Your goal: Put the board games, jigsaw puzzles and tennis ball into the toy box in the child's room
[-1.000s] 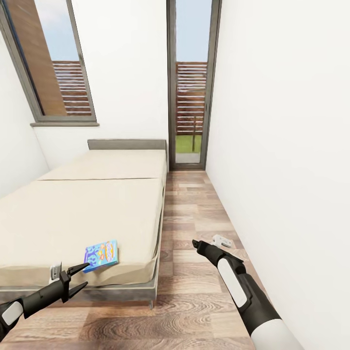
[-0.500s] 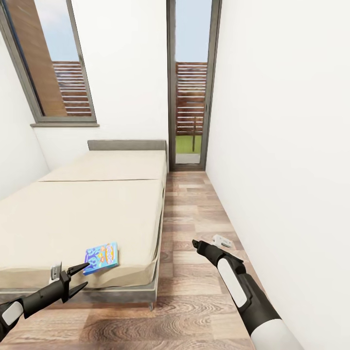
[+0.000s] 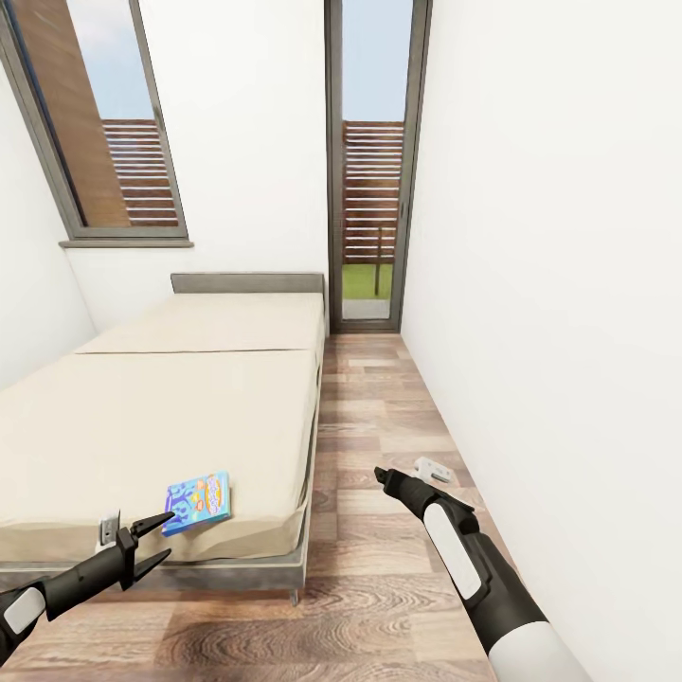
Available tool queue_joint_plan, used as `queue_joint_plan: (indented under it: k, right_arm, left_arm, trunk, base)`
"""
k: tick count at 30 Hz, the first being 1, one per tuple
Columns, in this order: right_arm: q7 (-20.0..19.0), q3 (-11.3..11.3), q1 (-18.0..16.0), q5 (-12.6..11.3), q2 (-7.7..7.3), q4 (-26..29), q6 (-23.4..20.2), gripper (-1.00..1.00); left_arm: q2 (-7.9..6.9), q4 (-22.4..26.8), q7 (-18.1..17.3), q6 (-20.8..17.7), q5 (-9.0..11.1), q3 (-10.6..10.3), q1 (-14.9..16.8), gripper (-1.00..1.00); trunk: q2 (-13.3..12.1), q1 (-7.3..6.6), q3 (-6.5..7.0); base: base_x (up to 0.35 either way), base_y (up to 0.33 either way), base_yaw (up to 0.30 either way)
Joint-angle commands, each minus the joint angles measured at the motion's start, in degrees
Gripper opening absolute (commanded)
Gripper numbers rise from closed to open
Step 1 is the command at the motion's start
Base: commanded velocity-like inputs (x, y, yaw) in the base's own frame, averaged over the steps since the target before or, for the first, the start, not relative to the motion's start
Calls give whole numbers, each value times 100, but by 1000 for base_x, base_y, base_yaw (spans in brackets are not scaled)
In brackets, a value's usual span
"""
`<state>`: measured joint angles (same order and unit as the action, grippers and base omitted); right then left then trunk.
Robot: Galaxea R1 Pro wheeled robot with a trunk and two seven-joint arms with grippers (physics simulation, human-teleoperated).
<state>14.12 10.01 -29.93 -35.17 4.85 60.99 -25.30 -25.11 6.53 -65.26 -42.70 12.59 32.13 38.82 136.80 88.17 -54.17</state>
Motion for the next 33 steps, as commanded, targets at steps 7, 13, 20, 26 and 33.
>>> queue_joint_plan:
  k: [7, 13, 20, 26, 33]
  right_arm:
    - [56, 10, -4, -60, 1, 9, -10, 100]
    - [57, 10, -4, -60, 0, 9, -10, 100]
    - [59, 10, -4, -60, 2, 9, -10, 100]
    - [58, 10, -4, -60, 5, 9, -10, 100]
    - [59, 10, -3, -60, 6, 9, -10, 100]
  left_arm:
    - [-3, -2, -4, 106, 59, -40, 2, 100]
    - [3, -2, -4, 208, 58, -40, 2, 100]
    - [7, -2, -4, 225, 57, -40, 2, 100]
    - [13, -2, -4, 227, 55, -40, 2, 100]
    - [15, -2, -4, 227, 53, -40, 2, 100]
  trunk:
    - [2, -1, -6]
    - [2, -1, -6]
    - [2, -1, -6]
    - [2, -1, -6]
    - [2, -1, -6]
  base:
    - [3, -6, 0]
    - [37, -121, 0]
    - [7, -27, 0]
    - [1, -4, 0]
    - [0, 0, 0]
